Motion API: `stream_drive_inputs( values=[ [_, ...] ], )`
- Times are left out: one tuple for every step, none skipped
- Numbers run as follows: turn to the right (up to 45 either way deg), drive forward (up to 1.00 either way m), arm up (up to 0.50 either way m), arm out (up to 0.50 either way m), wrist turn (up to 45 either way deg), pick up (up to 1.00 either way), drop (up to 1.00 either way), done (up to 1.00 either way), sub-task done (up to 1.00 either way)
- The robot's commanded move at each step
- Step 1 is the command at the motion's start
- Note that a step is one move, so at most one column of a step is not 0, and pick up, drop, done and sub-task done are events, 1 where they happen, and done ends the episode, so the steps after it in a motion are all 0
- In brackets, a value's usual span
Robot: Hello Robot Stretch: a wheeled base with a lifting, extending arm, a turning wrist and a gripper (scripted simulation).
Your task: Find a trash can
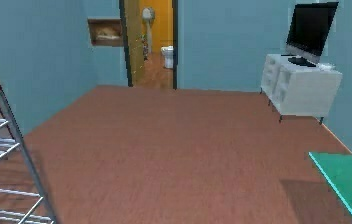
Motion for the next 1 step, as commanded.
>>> stream_drive_inputs(
  values=[
    [-6.0, 0.0, 0.0, 0.0, 0.0, 0.0, 0.0, 0.0, 0.0]
  ],
)
